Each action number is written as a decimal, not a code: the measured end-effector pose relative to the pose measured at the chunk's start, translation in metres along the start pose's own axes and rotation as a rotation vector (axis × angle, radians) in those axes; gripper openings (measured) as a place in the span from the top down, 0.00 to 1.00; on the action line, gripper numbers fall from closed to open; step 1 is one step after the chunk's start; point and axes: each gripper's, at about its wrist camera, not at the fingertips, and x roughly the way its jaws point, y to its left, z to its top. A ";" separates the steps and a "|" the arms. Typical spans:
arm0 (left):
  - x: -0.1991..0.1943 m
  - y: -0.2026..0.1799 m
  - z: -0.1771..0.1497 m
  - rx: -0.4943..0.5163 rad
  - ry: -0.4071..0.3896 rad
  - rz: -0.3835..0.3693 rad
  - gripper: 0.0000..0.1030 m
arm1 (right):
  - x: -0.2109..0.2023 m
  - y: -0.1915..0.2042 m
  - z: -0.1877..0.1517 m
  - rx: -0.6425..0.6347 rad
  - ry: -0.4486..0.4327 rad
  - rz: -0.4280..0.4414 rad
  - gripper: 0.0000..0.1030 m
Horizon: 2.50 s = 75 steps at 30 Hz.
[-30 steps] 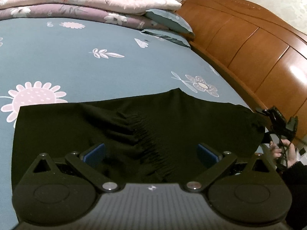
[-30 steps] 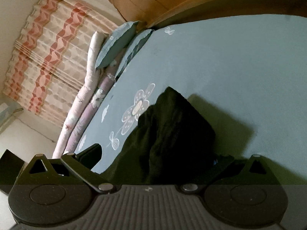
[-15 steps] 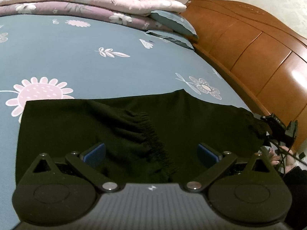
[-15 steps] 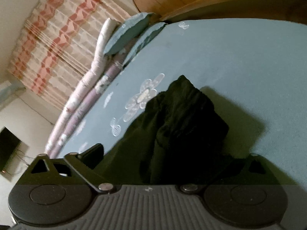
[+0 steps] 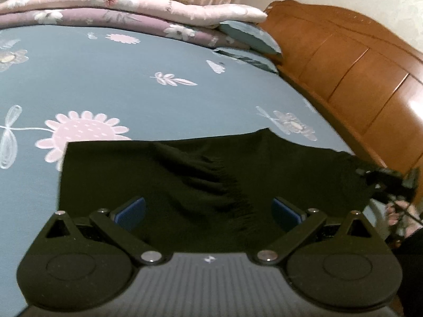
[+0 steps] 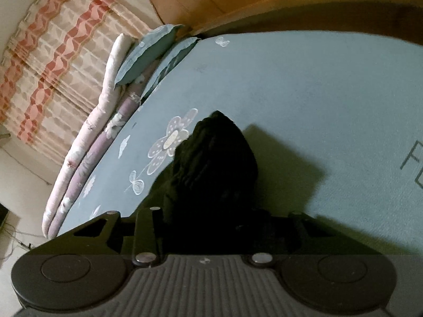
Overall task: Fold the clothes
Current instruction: 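Grasp the end of the black sweatpants with the right tool, then lift the gripped end with the right tool and fold it over the pile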
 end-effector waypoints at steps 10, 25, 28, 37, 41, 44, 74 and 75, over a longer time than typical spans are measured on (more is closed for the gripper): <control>-0.016 0.017 0.002 0.019 -0.004 -0.011 0.03 | -0.028 0.084 -0.007 -0.166 -0.022 0.060 0.67; -0.040 0.049 -0.008 0.114 0.032 -0.048 0.02 | -0.029 0.229 -0.061 -0.460 0.034 0.118 0.69; -0.044 0.059 -0.012 0.112 0.043 -0.048 0.02 | -0.023 0.254 -0.074 -0.502 0.053 0.130 0.69; -0.055 0.078 -0.022 0.104 0.045 -0.054 0.02 | -0.007 0.313 -0.116 -0.620 0.088 0.152 0.70; -0.059 0.081 -0.022 0.108 0.049 -0.063 0.02 | -0.002 0.336 -0.134 -0.680 0.095 0.175 0.71; -0.059 0.084 -0.021 0.122 0.079 -0.080 0.02 | 0.003 0.355 -0.156 -0.779 0.093 0.156 0.71; -0.086 0.119 -0.027 0.097 0.087 -0.031 0.02 | 0.014 0.431 -0.384 -1.891 -0.161 -0.080 0.72; -0.086 0.120 -0.027 0.095 0.086 -0.029 0.02 | 0.015 0.432 -0.390 -1.920 -0.175 -0.088 0.72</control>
